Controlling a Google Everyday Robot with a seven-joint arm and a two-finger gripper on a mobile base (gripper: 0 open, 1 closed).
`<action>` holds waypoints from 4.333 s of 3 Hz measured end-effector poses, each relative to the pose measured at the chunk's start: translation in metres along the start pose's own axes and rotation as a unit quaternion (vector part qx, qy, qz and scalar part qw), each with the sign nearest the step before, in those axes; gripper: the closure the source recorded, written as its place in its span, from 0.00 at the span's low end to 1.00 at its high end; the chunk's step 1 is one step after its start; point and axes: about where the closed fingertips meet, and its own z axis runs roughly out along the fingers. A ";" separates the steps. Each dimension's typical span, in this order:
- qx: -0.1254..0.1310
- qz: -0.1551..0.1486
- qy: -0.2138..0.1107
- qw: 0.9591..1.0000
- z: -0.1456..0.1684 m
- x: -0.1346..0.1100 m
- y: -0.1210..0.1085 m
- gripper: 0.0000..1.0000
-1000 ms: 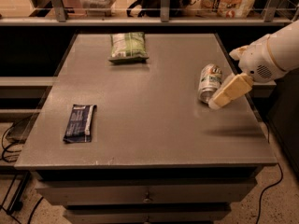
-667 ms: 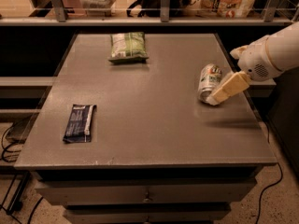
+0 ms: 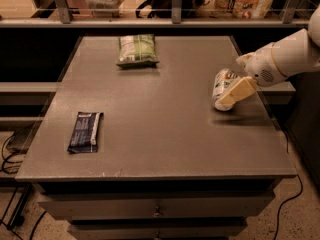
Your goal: Move 7up can near rxbar blueberry
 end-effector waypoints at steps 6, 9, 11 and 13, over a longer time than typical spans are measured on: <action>-0.052 -0.027 -0.067 0.996 0.008 -0.077 0.013 1.00; -0.217 -0.113 -0.141 0.959 0.076 -0.158 0.134 1.00; -0.238 -0.090 -0.149 0.956 0.114 -0.166 0.190 0.58; -0.218 -0.042 -0.156 0.962 0.122 -0.173 0.212 0.12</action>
Offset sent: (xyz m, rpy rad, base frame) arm 0.0129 0.0286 -0.0134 0.0279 0.0455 0.0854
